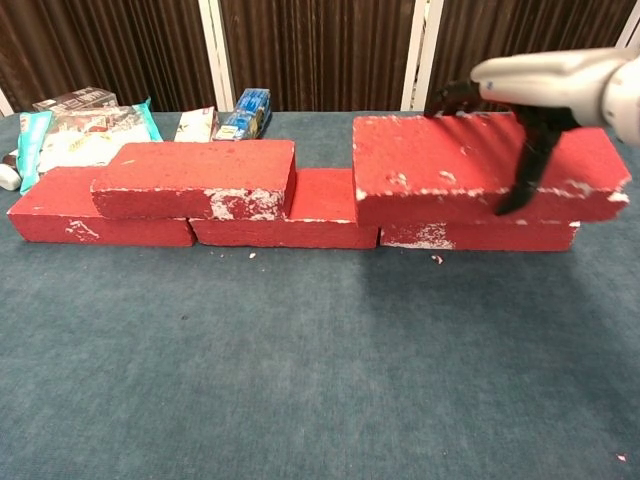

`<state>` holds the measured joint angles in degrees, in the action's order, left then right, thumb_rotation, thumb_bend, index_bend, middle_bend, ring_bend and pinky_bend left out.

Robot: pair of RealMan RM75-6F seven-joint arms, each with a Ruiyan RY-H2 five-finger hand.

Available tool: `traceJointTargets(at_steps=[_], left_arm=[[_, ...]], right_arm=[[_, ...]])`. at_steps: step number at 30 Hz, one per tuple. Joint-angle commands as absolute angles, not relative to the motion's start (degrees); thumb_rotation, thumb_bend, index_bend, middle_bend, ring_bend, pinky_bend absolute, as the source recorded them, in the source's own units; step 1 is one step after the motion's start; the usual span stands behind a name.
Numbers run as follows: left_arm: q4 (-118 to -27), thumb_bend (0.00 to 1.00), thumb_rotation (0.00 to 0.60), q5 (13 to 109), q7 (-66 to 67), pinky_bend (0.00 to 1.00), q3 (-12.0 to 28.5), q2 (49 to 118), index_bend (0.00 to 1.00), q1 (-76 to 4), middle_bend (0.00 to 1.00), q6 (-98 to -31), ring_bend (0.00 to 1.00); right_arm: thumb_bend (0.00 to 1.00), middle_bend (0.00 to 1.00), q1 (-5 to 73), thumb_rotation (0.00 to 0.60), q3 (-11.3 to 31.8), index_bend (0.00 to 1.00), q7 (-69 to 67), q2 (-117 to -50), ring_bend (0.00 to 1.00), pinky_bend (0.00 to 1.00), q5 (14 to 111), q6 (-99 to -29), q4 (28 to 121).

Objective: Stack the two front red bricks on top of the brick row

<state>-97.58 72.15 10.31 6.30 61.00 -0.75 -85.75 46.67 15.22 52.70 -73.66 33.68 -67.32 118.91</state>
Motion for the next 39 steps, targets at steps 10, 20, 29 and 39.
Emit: traceJointTargets(at_steps=[10, 20, 29, 39], left_arm=[[-97.72, 0.00, 0.600, 72.05, 9.87, 0.05, 6.33, 60.89, 0.00, -0.59, 0.00, -86.16, 0.00], [-98.29, 0.00, 0.600, 72.15, 10.44, 0.05, 6.10, 60.84, 0.00, -0.44, 0.00, -86.54, 0.00], [-98.30, 0.00, 0.600, 72.27, 10.38, 0.05, 6.03, 60.88, 0.00, -0.38, 0.00, -86.72, 0.00], [-98.34, 0.00, 0.600, 72.07, 10.28, 0.05, 6.08, 60.80, 0.00, -0.38, 0.00, -86.71, 0.00]], right_arm=[[0.06, 0.27, 57.91, 0.600, 18.24, 0.31, 50.43, -77.29, 0.21, 0.00, 20.03, -59.73, 104.92], [0.06, 0.27, 61.64, 0.600, 16.08, 0.31, 48.32, -81.34, 0.21, 0.00, 17.07, -56.27, 97.50], [0.06, 0.27, 64.36, 0.600, 15.25, 0.31, 47.15, -83.71, 0.21, 0.00, 14.90, -55.05, 93.27], [0.06, 0.27, 66.74, 0.600, 14.67, 0.30, 46.78, -86.20, 0.21, 0.00, 14.00, -55.18, 90.19]])
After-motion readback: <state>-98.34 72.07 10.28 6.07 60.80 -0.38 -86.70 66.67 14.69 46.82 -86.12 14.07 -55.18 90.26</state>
